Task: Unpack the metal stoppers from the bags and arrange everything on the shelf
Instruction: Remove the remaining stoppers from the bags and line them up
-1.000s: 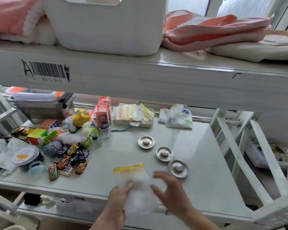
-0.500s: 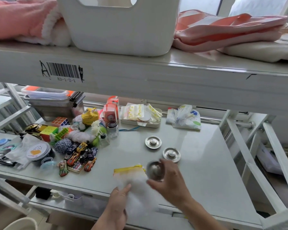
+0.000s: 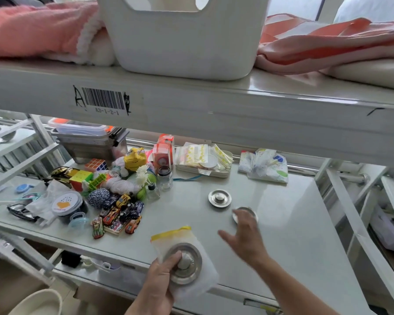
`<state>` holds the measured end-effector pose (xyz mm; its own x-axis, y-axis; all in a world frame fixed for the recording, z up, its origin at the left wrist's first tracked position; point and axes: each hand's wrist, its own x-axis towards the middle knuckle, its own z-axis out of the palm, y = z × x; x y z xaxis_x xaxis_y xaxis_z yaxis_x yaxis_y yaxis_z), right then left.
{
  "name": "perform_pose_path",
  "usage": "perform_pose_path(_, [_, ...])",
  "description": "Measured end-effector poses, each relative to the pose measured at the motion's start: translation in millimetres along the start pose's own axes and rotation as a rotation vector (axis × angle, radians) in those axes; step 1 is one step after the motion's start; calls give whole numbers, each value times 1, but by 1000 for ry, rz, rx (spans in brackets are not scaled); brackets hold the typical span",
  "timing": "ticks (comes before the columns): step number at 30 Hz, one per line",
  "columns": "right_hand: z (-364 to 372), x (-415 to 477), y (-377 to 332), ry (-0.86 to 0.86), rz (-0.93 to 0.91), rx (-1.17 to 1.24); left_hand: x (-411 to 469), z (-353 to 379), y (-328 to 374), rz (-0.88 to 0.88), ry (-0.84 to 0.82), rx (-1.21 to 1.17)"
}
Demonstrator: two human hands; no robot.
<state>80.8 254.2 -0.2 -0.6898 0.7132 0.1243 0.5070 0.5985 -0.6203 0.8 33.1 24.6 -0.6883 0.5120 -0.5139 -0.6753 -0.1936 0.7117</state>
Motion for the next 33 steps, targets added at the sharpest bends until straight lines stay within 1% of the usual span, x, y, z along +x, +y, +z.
perform_pose_path(1, [-4, 14, 9, 8, 52, -123, -2, -1, 0, 6, 14, 4])
perform_pose_path(2, [-6, 27, 18, -20, 114, -228, -4, -2, 2, 20, 22, 8])
perform_pose_path(4, [-9, 43, 30, -136, 218, -328, -8, -1, 6, 31, 39, 5])
perform_pose_path(6, [-9, 50, 33, -177, 233, -339, -9, -2, 9, 36, 44, 4])
perform_pose_path(8, [-9, 49, 25, -158, 237, -312, -10, -3, 10, 32, 23, 29])
perform_pose_path(10, [-8, 40, 8, -117, 226, -164, -10, -6, 11, 11, 2, 36])
perform_pose_path(11, [-8, 32, -5, -95, 177, -63, -8, -9, 10, 10, -22, 36])
perform_pose_path(13, [-8, 8, -38, -69, 3, 120, -4, -7, 9, 12, -39, 35])
perform_pose_path(15, [-8, -22, -71, -109, -176, 219, 1, -3, 10, -1, -44, 4])
perform_pose_path(18, [-3, -59, -101, -211, -355, 175, 1, -1, 14, -114, -140, -126])
perform_pose_path(19, [3, -65, -102, -234, -396, 140, 1, -2, 14, -131, -151, -143])
perform_pose_path(21, [12, -69, -99, -271, -417, 104, 3, -4, 14, -110, -192, -135])
perform_pose_path(24, [13, -63, -95, -368, -390, 135, 4, -6, 10, -44, -160, -46])
perform_pose_path(26, [12, -48, -87, -402, -316, 223, 3, -7, 9, -37, -126, -31])
perform_pose_path(28, [13, -18, -69, -299, -210, 256, 4, -11, 8, -25, -99, -27])
perform_pose_path(29, [16, 0, -58, -225, -165, 216, 1, -12, 10, -15, -77, -39])
perform_pose_path(31, [19, 41, -38, -118, -77, 76, -2, -15, 10, 3, -95, -75])
perform_pose_path(33, [19, 79, -24, -112, 13, -55, -8, -18, 13, 14, -92, -77])
